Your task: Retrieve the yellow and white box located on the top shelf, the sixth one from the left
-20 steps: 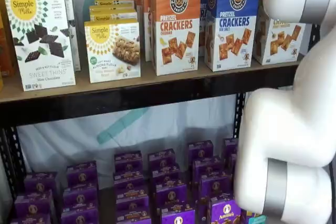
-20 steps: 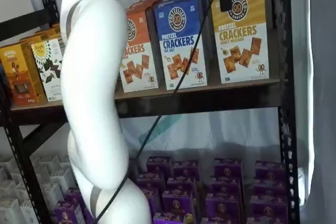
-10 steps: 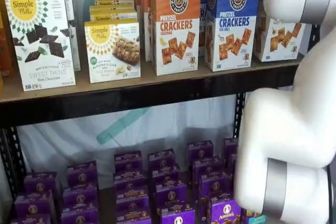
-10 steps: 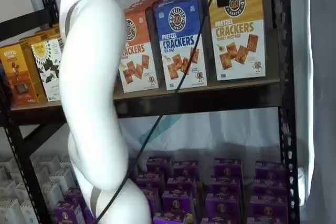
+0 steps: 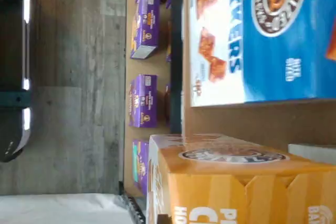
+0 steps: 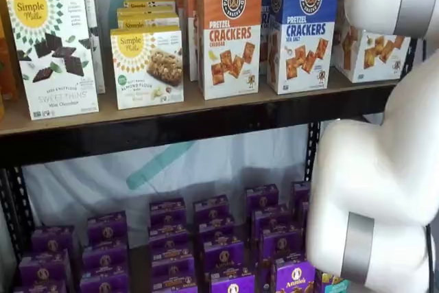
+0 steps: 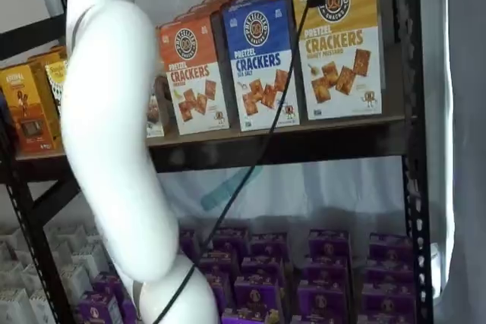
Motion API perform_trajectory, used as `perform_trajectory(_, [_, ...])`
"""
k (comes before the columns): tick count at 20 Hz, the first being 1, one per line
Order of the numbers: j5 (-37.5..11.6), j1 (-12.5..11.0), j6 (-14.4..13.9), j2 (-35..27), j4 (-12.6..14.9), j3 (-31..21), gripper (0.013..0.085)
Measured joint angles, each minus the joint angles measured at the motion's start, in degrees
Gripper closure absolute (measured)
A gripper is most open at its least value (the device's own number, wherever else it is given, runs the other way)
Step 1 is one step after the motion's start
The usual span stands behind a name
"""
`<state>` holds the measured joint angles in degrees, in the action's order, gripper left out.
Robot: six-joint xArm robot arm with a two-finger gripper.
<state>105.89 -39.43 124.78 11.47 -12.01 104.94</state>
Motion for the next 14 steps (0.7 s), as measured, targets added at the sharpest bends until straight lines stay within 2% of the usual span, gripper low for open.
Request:
perform_trajectory(7, [1.9, -2.2, 2.6, 8.0, 1.5, -7.9, 0.0370])
perform_trajectory(11, [2.7, -2.2, 3.1, 12.0, 2.5, -12.0, 0.0370])
perform_trajectory(14, [3.3, -1.4, 2.5, 14.8, 3.3, -14.7, 0.0370])
